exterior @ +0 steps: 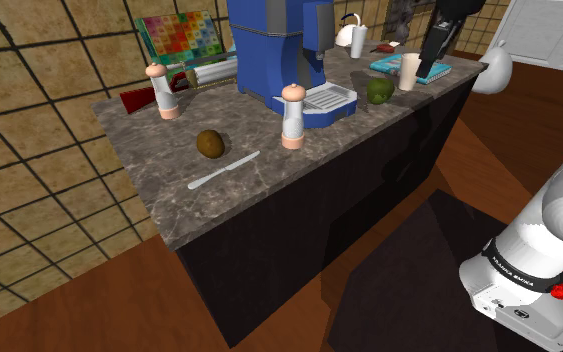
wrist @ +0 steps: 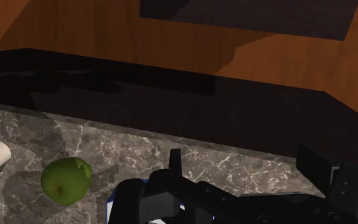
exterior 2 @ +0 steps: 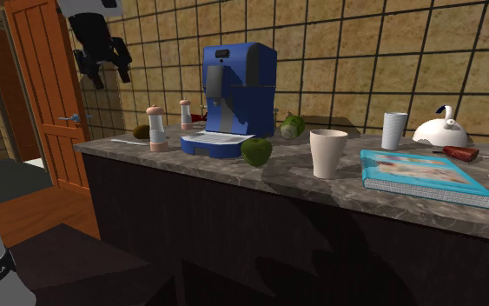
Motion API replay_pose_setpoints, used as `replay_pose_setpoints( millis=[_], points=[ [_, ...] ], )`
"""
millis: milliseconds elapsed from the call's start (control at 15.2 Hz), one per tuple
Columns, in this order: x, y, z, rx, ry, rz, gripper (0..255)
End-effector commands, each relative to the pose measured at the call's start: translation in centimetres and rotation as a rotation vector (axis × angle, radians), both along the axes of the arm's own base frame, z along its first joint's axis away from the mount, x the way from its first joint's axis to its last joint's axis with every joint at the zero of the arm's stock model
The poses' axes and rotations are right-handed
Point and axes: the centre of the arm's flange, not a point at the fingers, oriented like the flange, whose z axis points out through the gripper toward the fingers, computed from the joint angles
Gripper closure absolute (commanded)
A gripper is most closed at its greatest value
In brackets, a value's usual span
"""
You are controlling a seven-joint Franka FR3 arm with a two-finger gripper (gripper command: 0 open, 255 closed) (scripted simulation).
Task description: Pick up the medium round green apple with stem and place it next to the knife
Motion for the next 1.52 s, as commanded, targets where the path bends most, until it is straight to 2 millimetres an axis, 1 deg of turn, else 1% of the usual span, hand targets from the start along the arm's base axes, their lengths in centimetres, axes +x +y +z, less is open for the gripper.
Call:
replay_pose_setpoints(
  millis=[0,726,1452],
  points=[
    [0.0,0.0,0.0,0.0,0.0,0.0,0],
    [8.8,-11.6,-3.6,0.05,-0.008,-0.018,0],
    [17.4,-23.2,-7.7,0.1,-0.015,-0.037,0]
  ],
)
